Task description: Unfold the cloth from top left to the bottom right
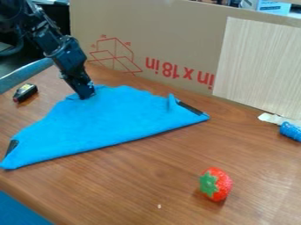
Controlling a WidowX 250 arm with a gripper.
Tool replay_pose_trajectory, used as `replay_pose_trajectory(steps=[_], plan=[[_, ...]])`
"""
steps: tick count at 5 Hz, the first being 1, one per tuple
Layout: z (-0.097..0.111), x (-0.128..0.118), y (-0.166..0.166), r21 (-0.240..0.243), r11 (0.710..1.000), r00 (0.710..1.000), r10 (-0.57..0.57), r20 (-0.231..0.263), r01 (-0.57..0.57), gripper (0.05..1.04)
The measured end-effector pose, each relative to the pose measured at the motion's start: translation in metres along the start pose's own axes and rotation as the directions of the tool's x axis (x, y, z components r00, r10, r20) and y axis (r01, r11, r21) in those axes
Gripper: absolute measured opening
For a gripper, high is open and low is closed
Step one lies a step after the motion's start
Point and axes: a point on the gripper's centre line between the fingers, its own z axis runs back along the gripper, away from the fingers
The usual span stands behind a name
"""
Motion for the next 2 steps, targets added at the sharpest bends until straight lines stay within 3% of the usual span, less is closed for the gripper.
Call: replay_pose_trajectory(steps=[1, 2], plan=[[0.0003, 0.0007, 0.0001, 0.000, 1.000, 1.000, -0.008, 0.003, 0.008, 0.154], [0.0003, 0.0006, -0.0020, -0.013, 1.000, 1.000, -0.016, 0.002, 0.016, 0.059]])
